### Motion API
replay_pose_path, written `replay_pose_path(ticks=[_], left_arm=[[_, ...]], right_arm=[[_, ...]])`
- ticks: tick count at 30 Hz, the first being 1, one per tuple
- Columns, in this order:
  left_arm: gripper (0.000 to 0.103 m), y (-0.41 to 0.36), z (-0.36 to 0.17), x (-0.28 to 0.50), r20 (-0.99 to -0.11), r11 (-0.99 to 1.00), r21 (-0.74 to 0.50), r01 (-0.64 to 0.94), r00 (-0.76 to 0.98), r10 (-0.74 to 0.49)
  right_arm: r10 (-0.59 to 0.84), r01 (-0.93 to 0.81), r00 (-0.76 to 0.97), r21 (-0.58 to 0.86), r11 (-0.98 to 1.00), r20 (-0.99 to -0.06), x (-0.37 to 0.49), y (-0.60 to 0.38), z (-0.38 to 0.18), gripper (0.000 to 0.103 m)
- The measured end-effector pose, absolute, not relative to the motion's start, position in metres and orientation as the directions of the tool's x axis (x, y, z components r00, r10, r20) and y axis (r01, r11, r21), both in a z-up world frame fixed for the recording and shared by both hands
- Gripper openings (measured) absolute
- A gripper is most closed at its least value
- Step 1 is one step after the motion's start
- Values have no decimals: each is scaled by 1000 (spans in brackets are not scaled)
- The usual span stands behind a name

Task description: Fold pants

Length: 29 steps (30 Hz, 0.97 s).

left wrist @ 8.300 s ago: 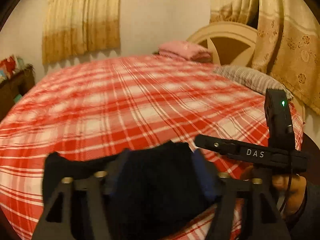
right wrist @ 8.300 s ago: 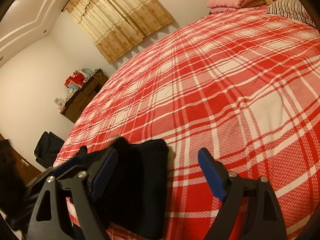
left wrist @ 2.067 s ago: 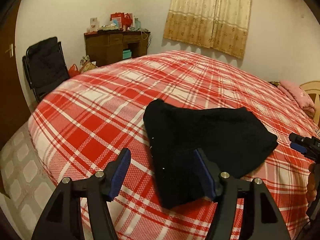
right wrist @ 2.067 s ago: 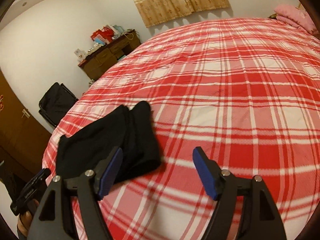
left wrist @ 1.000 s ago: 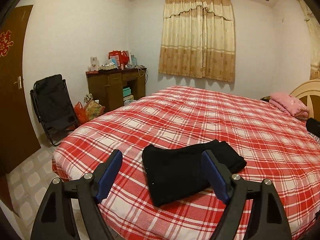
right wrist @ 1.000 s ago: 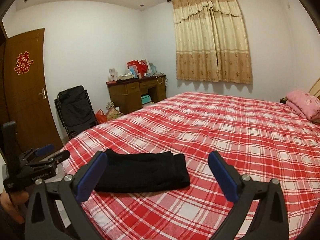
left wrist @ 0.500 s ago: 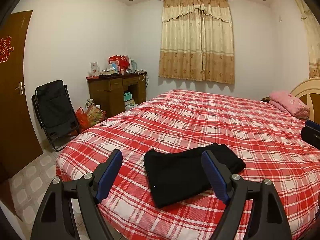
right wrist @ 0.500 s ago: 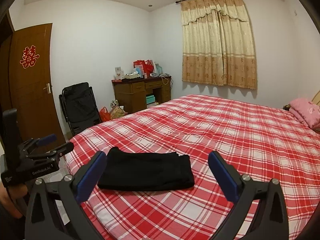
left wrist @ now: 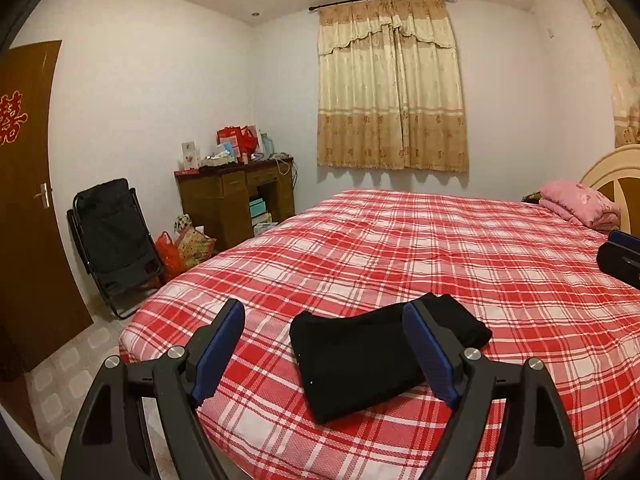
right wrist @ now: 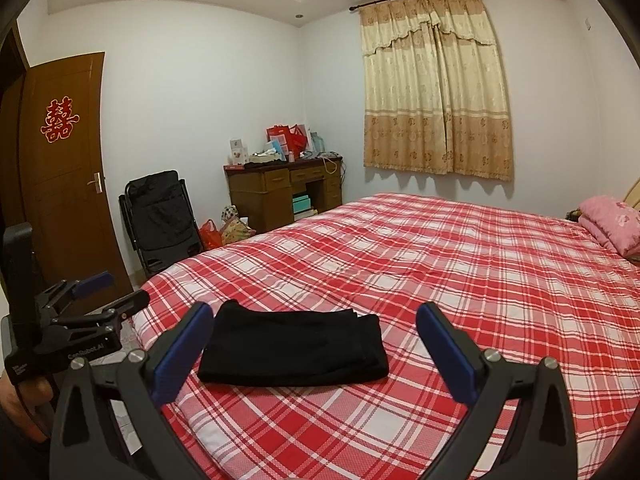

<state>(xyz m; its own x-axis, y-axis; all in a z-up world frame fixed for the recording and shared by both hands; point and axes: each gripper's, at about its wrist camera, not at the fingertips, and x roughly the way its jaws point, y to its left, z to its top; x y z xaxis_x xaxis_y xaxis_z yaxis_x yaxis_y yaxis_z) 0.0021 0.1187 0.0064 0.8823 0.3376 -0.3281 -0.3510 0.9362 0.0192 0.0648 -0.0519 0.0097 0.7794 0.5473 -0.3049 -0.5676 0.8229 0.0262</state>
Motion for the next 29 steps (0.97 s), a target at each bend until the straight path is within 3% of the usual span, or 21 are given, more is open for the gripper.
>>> replay_pose_path(ticks=[3,6,29], left_arm=[[83,117,9,2,-330,939,19,-345,884,331],[102,114,11,0,-311,931,33,-363,882,355],[102,118,0,5,-322,931,27,-365,878,354]], right_arm=[[547,-567,781,23,823,-301,64,-53,11,103],[546,-567,782,20,823,-301,65,-54,11,103],[549,-584,776,-24,811,-310,63,-48,6,103]])
